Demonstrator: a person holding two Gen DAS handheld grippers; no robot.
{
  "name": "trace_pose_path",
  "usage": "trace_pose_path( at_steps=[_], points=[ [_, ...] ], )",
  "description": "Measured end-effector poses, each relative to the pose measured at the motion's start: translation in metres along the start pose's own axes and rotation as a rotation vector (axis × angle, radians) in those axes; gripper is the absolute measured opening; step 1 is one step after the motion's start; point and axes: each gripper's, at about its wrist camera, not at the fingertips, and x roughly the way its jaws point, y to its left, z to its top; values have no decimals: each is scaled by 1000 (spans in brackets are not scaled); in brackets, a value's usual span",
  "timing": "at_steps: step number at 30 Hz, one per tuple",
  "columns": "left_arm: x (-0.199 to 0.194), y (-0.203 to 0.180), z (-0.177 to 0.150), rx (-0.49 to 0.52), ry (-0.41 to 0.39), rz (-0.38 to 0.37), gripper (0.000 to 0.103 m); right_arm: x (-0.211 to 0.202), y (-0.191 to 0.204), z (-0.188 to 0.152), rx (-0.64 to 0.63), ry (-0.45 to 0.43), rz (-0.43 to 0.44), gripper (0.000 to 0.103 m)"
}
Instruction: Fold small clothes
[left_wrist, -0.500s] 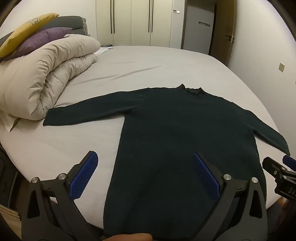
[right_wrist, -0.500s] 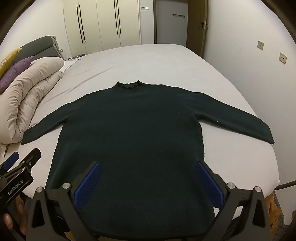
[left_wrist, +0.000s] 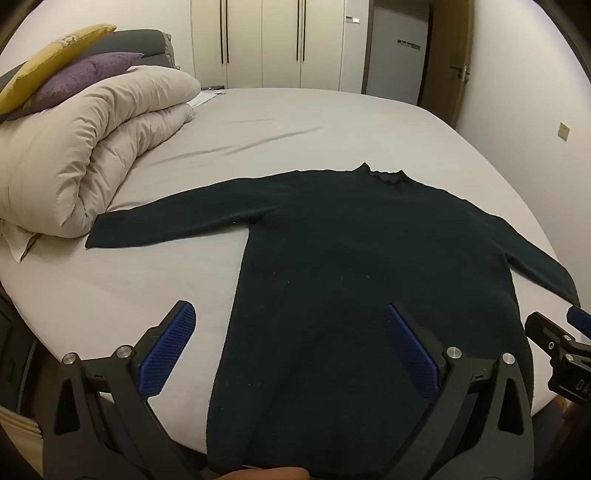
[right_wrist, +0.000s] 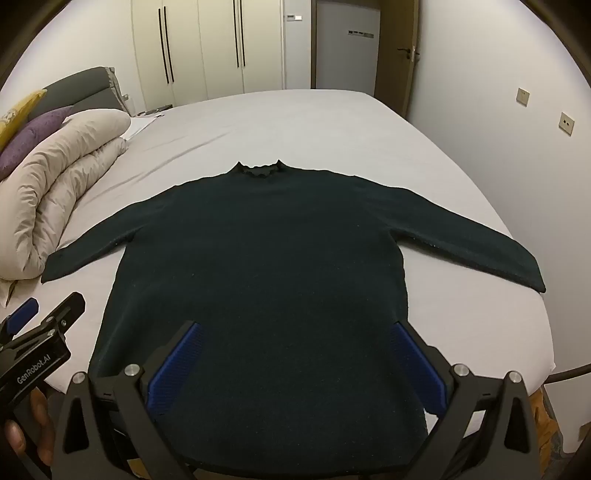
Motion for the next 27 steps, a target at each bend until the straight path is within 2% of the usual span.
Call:
trace_pose_path(
  at_steps=[27],
  points=[
    [5,-1,-4,4,11,6,103,0,3,0,-6,4,3,103]
  ],
)
